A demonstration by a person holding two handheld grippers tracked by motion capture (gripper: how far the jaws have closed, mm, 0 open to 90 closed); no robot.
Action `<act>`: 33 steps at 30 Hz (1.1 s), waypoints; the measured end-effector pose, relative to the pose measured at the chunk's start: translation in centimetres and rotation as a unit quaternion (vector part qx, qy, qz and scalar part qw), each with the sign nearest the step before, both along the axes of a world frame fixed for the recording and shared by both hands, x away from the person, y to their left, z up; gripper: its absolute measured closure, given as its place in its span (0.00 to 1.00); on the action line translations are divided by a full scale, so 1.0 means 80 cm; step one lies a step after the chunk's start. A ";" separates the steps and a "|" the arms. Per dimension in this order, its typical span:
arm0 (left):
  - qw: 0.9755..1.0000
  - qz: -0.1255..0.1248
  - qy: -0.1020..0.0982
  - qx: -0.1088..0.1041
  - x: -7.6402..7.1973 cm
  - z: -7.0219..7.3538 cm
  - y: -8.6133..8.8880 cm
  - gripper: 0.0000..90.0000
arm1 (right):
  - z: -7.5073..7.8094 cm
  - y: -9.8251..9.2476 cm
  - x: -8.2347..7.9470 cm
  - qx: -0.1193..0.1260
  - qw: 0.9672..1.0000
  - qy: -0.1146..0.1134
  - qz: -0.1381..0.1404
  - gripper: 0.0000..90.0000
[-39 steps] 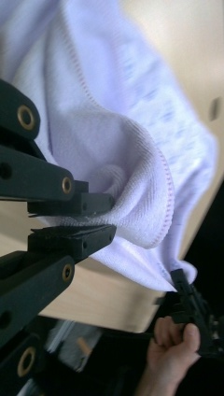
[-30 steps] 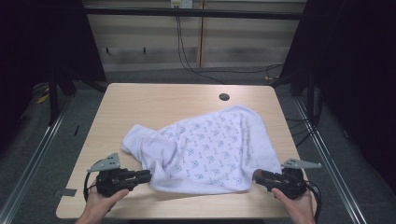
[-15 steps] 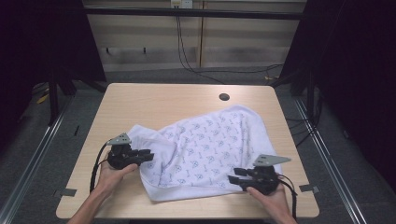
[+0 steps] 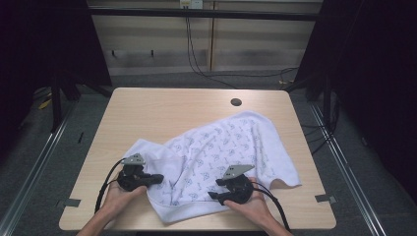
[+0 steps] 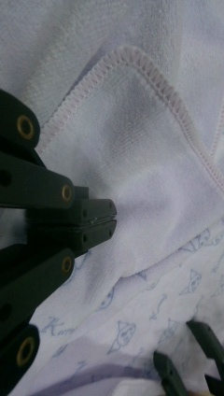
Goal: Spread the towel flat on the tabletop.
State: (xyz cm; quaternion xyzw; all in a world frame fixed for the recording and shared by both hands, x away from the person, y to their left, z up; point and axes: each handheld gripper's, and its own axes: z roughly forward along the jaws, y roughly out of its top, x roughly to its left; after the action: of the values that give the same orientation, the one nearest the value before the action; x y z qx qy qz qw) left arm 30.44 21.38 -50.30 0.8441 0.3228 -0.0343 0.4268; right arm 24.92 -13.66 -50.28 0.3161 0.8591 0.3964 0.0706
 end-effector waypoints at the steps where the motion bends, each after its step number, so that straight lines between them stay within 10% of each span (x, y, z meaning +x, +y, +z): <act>1: 1.000 -0.012 0.009 -0.014 -0.003 0.001 0.000 0.91 | -0.001 0.001 -0.003 -0.009 1.000 -0.013 0.002 0.53; 6: 0.998 -0.027 -0.014 -0.051 -0.010 0.017 0.004 0.73 | 0.000 0.005 -0.007 -0.032 0.999 -0.034 -0.009 0.67; 9: 0.995 0.037 -0.034 -0.083 0.010 0.031 0.029 0.71 | 0.000 -0.008 -0.001 -0.019 1.000 -0.018 -0.017 0.94; 15: 0.991 0.118 -0.025 -0.053 0.046 0.010 0.052 0.68 | 0.004 -0.029 0.015 -0.025 1.000 0.004 -0.009 0.96; 26: 0.995 0.095 -0.018 -0.004 0.049 -0.004 0.032 0.83 | -0.001 -0.107 0.062 0.014 0.998 0.042 -0.040 0.96; 33: 0.998 0.044 -0.036 0.032 0.011 0.000 0.016 0.98 | -0.002 -0.135 0.096 0.007 0.995 0.027 -0.091 0.96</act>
State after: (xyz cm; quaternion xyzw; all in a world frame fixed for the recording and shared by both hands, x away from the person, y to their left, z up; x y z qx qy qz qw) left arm 31.31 22.62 -50.27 0.8430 0.3453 0.0257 0.4116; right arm 32.63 -24.50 -50.47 0.4039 0.8255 0.3860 0.0808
